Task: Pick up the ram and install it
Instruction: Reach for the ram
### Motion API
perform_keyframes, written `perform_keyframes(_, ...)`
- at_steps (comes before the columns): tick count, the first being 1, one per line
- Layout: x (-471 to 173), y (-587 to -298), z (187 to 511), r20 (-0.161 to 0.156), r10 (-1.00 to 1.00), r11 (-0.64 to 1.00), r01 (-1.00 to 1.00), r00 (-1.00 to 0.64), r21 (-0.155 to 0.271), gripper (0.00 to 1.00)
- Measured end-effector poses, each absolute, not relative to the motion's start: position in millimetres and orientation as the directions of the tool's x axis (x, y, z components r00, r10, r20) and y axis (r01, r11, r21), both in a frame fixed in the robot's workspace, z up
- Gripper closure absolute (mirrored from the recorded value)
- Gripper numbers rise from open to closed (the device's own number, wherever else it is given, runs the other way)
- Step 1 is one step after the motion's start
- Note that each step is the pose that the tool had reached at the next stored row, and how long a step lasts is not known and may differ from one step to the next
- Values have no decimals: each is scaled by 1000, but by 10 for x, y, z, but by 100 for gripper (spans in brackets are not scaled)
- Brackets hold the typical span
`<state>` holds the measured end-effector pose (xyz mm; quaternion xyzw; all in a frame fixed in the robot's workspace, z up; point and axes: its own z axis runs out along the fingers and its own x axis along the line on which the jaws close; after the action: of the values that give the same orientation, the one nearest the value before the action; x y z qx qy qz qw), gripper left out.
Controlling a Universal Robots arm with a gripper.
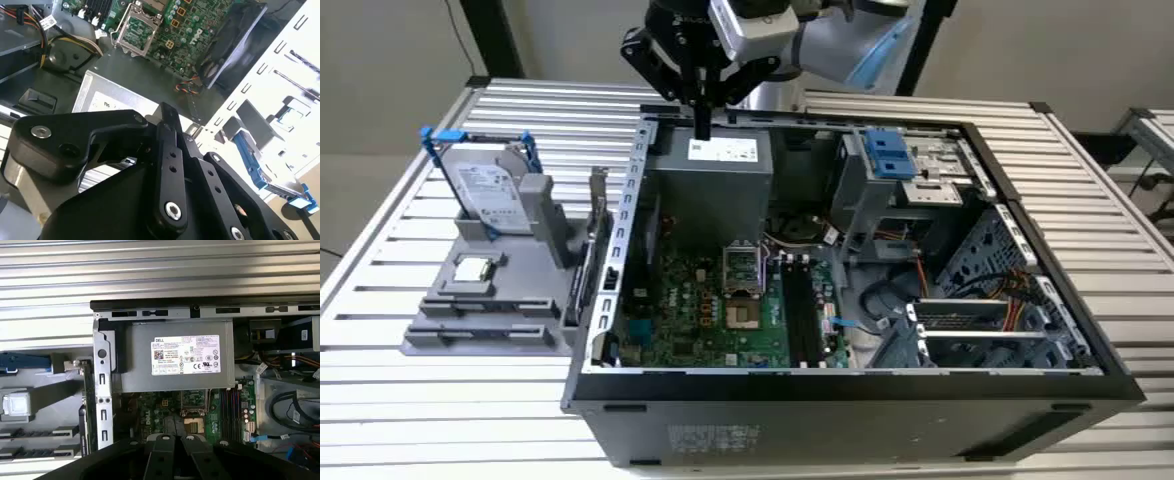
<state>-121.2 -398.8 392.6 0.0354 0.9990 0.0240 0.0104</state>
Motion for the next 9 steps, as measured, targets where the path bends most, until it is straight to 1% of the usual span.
perform_keyframes(9,-1215,-3988,3926,-19,71,996,70,-997,49,100)
